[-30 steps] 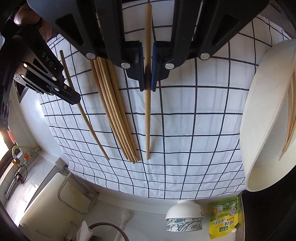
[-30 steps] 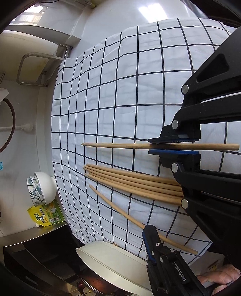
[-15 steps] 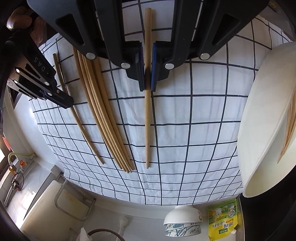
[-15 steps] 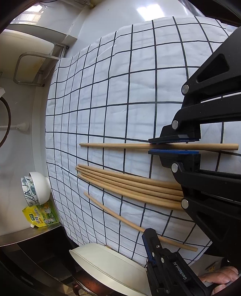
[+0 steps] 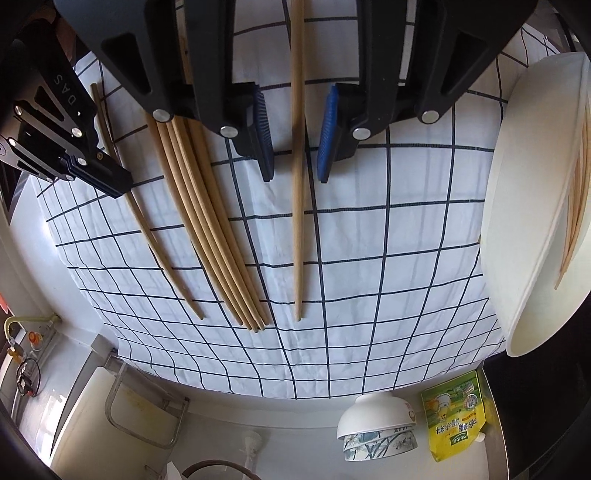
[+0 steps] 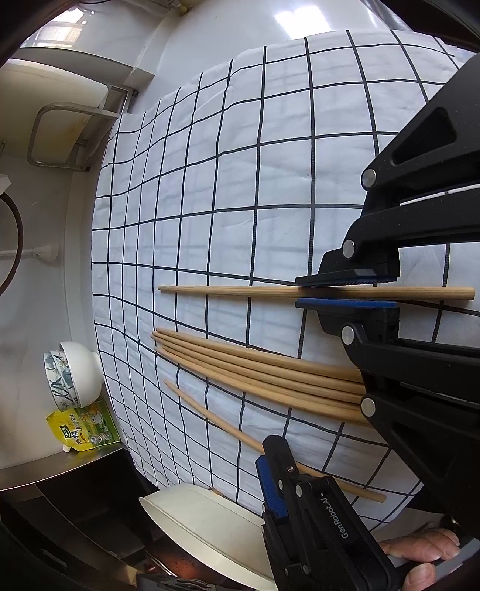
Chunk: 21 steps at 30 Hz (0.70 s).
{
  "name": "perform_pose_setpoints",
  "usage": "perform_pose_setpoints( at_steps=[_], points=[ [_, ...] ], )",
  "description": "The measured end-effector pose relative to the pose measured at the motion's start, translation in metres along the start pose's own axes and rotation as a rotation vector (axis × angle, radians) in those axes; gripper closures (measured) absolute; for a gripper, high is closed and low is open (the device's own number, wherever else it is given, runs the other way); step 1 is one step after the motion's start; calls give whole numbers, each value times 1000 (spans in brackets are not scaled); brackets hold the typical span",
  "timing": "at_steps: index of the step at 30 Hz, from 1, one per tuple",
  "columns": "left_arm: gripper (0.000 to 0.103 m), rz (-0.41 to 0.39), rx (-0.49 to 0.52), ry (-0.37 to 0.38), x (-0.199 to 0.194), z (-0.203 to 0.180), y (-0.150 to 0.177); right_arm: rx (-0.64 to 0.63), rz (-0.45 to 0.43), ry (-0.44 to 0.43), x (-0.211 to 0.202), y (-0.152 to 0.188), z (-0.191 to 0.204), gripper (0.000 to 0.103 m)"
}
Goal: Organize utensils
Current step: 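Close the left tool on its chopstick while the right tool closes on another chopstick, then lift and carry the chopstick in the left tool over the basin while the right tool carries its chopstick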
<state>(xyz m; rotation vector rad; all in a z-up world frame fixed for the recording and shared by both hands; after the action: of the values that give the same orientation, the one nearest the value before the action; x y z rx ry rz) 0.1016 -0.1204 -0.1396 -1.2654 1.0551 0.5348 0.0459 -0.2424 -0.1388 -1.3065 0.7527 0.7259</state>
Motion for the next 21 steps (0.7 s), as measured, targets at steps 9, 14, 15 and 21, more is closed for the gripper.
perform_pose_setpoints(
  at_steps=[9, 14, 15, 21],
  points=[
    [95, 8, 4, 12, 0, -2, 0, 3, -3, 1, 1, -1, 0, 97],
    [95, 15, -28, 53, -7, 0, 6, 25, -8, -12, -2, -4, 0, 97],
    [95, 10, -33, 60, -11, 1, 6, 29, -11, -16, -4, -5, 0, 97],
    [95, -59, -70, 100, -47, 13, -4, 28, -55, -45, -23, -19, 15, 97]
  ],
)
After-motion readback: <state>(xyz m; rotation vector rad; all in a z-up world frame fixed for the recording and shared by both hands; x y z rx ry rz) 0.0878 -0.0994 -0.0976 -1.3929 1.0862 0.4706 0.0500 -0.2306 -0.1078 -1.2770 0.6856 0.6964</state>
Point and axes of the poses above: each gripper's, at about its wrist camera, not at the fingertips, and x roughly the way its jaws point, z to its left, y to its underside, the point moved 9 cm from there along x, roughly the way its jaws point, and after that the axes turned 1 degree about -y, right-handed, at the moved point
